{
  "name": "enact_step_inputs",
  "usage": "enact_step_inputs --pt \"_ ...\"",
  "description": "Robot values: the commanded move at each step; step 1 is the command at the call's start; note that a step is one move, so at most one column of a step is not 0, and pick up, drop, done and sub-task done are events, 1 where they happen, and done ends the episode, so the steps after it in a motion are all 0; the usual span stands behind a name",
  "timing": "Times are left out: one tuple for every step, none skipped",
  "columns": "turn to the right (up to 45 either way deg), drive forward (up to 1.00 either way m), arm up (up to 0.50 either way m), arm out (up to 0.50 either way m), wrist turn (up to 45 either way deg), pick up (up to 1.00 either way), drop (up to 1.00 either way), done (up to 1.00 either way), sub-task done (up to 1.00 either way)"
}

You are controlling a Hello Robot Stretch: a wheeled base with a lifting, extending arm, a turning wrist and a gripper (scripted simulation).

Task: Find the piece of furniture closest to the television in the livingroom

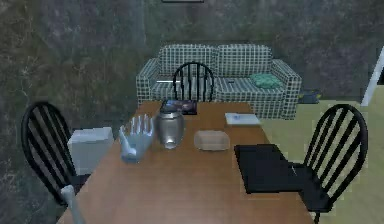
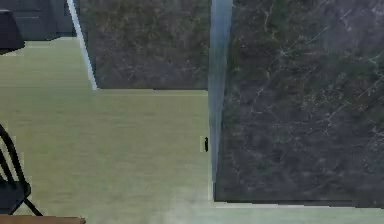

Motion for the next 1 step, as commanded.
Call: enact_step_inputs --pt "45.0 0.0 0.0 0.0 0.0 0.0 0.0 0.0 0.0"
